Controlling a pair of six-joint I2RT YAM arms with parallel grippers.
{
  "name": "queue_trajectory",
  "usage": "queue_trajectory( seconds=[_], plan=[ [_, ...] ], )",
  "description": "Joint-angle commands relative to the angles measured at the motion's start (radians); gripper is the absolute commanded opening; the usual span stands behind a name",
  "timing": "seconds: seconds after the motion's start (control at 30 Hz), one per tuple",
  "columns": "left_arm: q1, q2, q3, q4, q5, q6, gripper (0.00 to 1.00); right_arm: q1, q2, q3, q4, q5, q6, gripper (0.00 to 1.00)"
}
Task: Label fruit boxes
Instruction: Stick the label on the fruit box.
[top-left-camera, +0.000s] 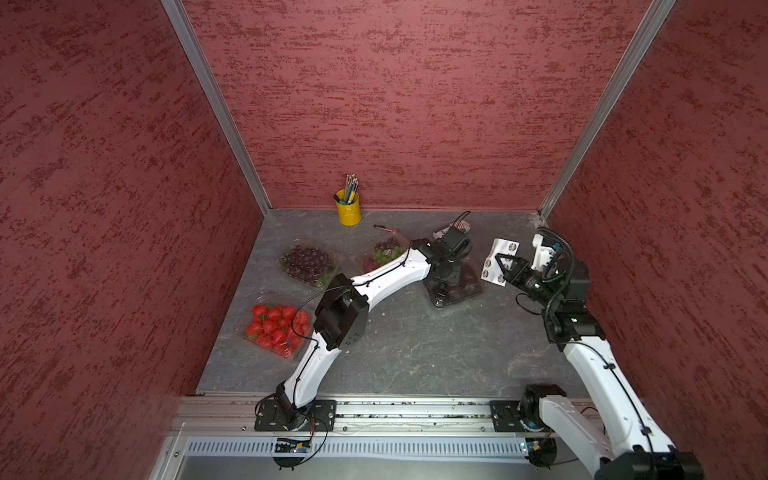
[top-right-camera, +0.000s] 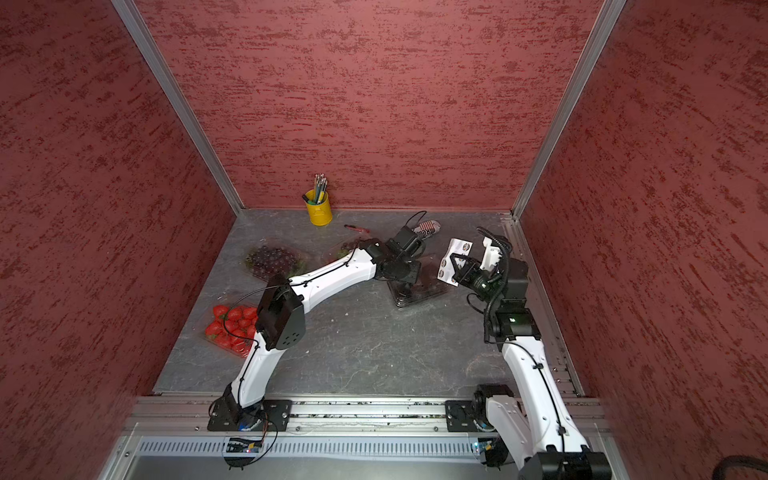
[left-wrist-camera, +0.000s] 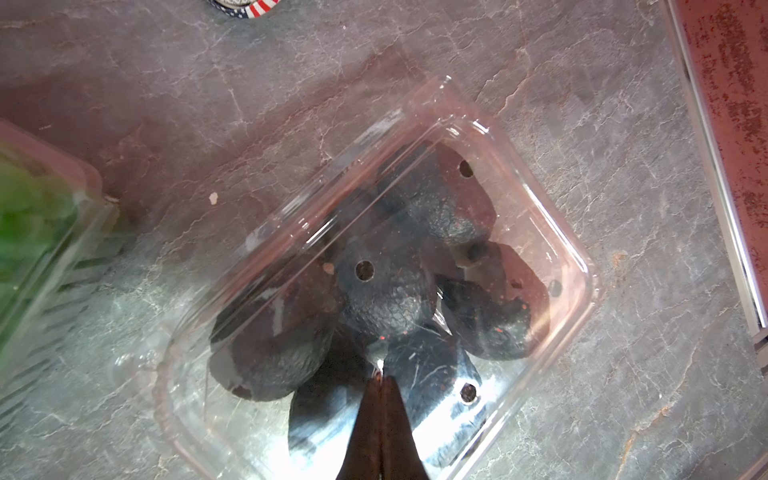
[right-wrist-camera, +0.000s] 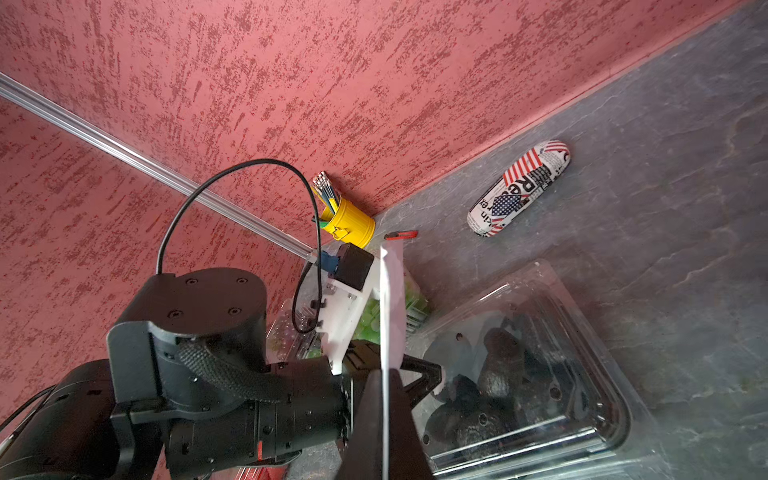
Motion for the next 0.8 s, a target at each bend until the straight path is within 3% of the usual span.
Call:
queue_trajectory(
  seconds=[0.0, 0.77],
  plan=[
    [-0.005, 0.041, 0.031, -0.005, 0.013, 0.014, 0.00, -0.008, -0.006, -0.012, 0.013, -0.007, -0.006, 0.00],
    [-0.008, 0.059, 0.036, 0.015, 0.056, -0.012, 0.00, -0.011, -0.011, -0.022, 0.011, -0.011, -0.003, 0.00]
  ],
)
